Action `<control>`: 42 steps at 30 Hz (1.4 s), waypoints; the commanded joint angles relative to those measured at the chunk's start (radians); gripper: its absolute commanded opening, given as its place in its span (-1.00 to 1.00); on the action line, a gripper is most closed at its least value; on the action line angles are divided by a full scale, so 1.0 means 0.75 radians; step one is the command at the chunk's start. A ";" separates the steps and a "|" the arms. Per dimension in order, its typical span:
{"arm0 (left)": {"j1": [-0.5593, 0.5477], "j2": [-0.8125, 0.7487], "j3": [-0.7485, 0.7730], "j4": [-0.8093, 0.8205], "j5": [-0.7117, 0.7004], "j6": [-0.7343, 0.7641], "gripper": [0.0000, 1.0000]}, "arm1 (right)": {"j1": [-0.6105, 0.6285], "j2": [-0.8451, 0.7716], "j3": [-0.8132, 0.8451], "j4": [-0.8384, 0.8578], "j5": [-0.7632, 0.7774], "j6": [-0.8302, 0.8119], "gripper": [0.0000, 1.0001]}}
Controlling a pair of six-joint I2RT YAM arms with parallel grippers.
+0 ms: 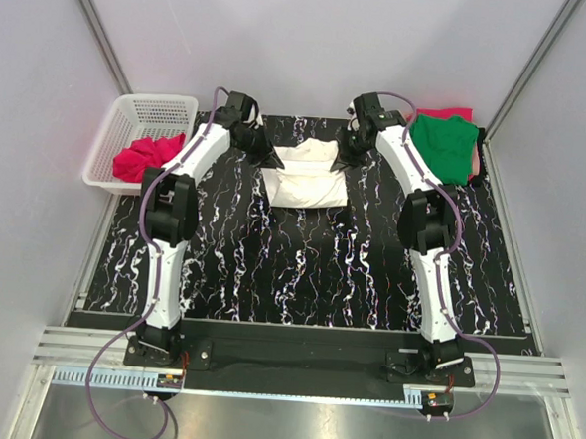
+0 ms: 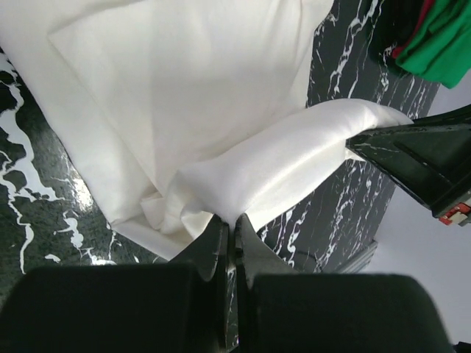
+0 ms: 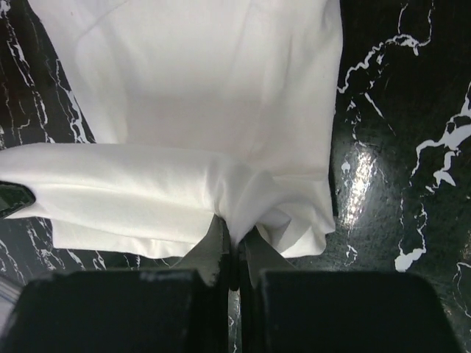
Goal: Fold and stack the t-shirts
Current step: Fold the tshirt
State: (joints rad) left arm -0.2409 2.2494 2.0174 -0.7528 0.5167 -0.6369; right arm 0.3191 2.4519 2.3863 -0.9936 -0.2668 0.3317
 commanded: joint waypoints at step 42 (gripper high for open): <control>0.008 0.087 0.239 -0.047 -0.403 -0.022 -1.00 | -0.023 0.361 0.436 0.361 -0.450 0.145 -1.00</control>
State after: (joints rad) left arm -0.2340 2.2742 2.0953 -0.8051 0.2420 -0.6380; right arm 0.3061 2.7178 2.6591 -0.7948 -0.5880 0.4114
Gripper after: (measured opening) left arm 0.024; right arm 0.025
